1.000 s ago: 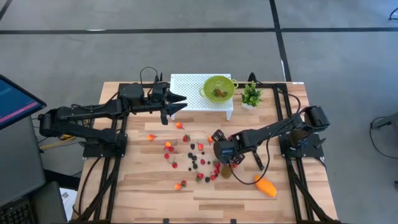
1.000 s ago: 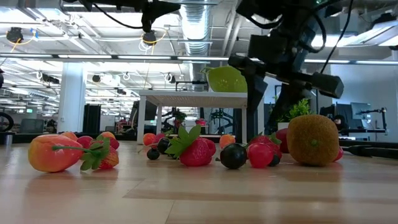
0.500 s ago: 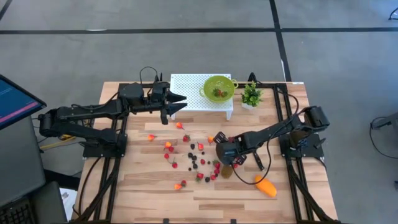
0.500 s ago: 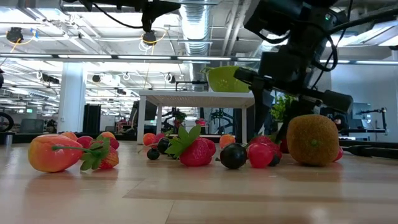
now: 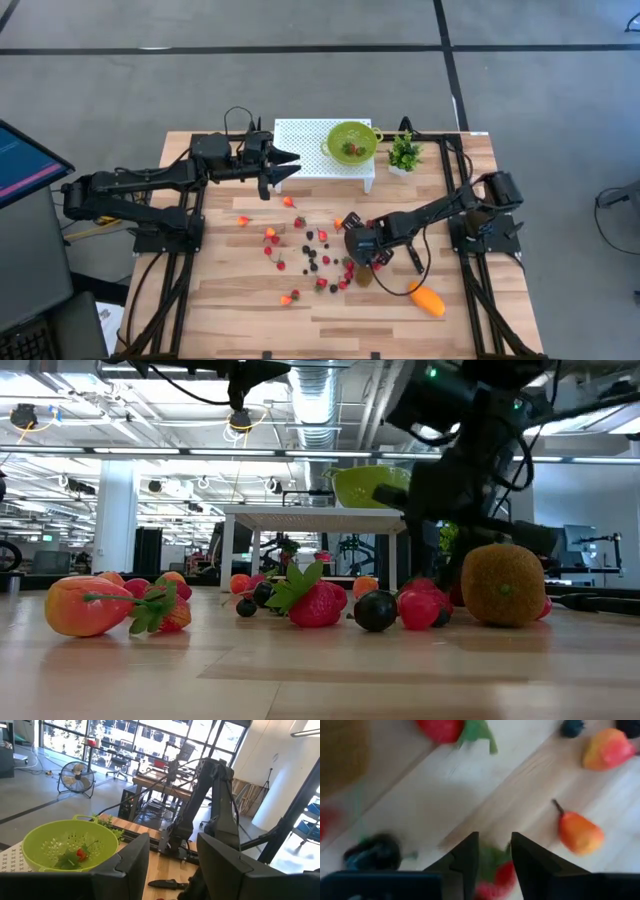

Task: Pick & Place Fruit
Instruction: Put the red strawberry into the green strainer bowl, then put the red cherry into the green strainer bowl

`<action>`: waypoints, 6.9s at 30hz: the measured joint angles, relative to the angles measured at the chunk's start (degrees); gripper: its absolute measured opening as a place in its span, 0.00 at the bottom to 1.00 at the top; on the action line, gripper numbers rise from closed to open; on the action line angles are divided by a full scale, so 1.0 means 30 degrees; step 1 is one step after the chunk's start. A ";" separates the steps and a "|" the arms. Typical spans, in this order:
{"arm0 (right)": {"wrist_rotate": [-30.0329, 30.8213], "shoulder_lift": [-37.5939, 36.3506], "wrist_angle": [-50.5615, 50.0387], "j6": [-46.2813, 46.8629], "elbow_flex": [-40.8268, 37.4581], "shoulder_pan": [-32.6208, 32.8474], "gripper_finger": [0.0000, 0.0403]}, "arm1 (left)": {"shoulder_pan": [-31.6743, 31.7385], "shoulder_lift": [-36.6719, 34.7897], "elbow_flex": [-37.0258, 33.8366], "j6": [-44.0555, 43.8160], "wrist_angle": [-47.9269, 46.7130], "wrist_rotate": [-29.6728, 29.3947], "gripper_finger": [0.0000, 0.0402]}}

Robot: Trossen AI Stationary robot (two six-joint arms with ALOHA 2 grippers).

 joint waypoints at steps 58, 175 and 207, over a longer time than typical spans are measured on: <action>-0.0701 -0.8373 1.0050 1.3540 0.1399 -1.0059 0.00 | 0.0000 -0.0007 0.0000 0.0000 0.0524 0.0006 0.40; 0.0014 -0.6845 -0.7136 2.0123 -0.0274 0.3339 0.31 | 0.0000 -0.0003 -0.0003 0.0000 0.1058 0.0007 0.40; -0.0642 -0.0611 -0.5862 1.9340 -0.0266 0.3022 0.43 | 0.0000 -0.0007 0.0000 0.0000 0.1493 0.0007 0.40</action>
